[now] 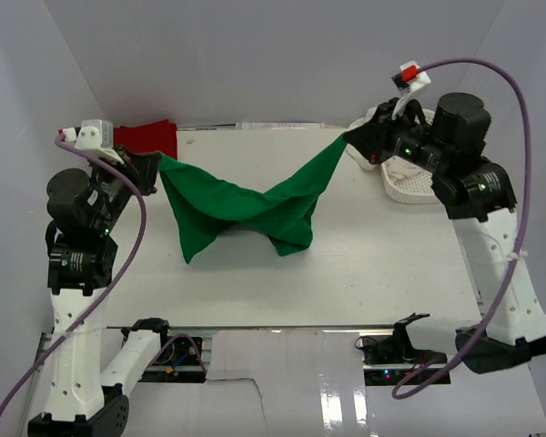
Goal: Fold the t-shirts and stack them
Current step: Flatten out the tshirt
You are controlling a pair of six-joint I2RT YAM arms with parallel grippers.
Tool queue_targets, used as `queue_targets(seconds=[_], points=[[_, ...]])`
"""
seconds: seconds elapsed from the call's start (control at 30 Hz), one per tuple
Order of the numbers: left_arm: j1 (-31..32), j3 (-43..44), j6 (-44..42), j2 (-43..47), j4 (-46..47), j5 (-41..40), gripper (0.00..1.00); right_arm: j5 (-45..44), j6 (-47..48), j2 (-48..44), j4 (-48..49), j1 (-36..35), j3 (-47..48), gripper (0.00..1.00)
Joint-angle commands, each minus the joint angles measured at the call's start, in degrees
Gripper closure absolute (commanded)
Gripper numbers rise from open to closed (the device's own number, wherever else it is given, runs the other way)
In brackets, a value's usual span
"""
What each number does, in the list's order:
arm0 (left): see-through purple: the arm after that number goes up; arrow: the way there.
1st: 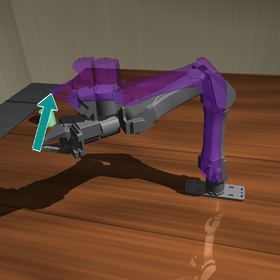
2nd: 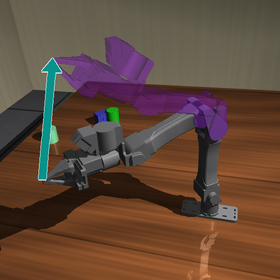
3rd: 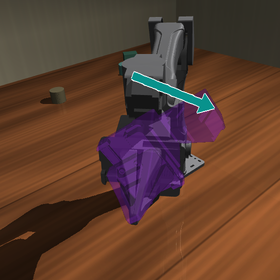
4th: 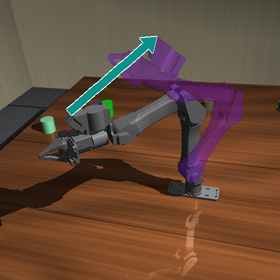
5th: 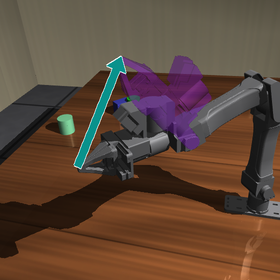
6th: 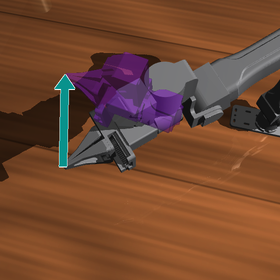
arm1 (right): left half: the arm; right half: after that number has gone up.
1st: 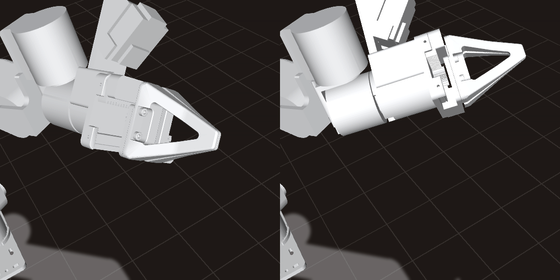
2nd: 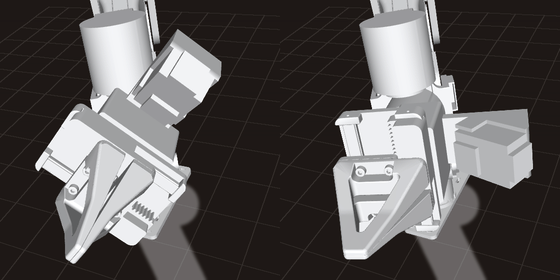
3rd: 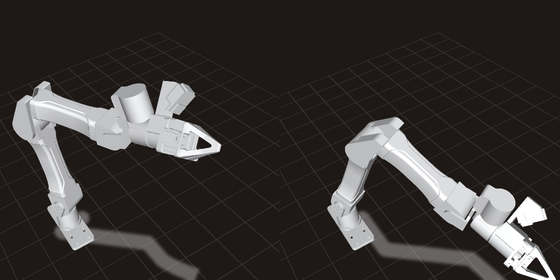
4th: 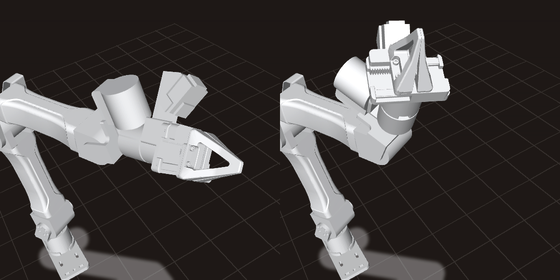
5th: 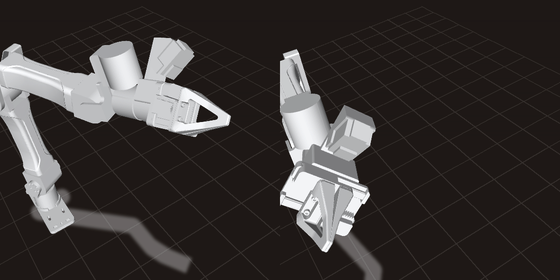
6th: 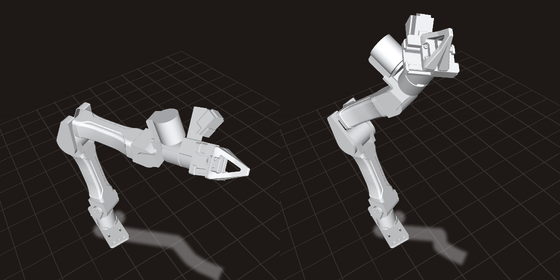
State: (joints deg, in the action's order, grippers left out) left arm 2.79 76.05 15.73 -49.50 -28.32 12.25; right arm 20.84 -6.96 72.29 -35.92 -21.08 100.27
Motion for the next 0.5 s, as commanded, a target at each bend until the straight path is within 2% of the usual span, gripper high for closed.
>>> queue_targets(seconds=[0.0, 0.2, 0.3, 0.47], points=[[-0.2, -4.7, 2.7, 4.1, 0.1, 2.2, 1.00, -2.0, 2.4, -6.4, 5.2, 0.0, -1.2, 0.92], [-0.2, -16.4, 3.6, 11.3, 2.2, 1.6, 1.00, -8.2, 5.8, -13.7, 6.0, -0.1, -3.9, 0.92], [-0.2, -24.3, 6.8, 17.0, 4.5, 2.8, 1.00, -9.1, 5.9, -16.8, 6.7, -0.1, -4.4, 0.92], [-0.2, -26.7, 8.6, 20.4, 6.2, 3.3, 1.00, -10.8, 6.7, -18.5, 5.3, 0.0, -0.5, 0.92]])
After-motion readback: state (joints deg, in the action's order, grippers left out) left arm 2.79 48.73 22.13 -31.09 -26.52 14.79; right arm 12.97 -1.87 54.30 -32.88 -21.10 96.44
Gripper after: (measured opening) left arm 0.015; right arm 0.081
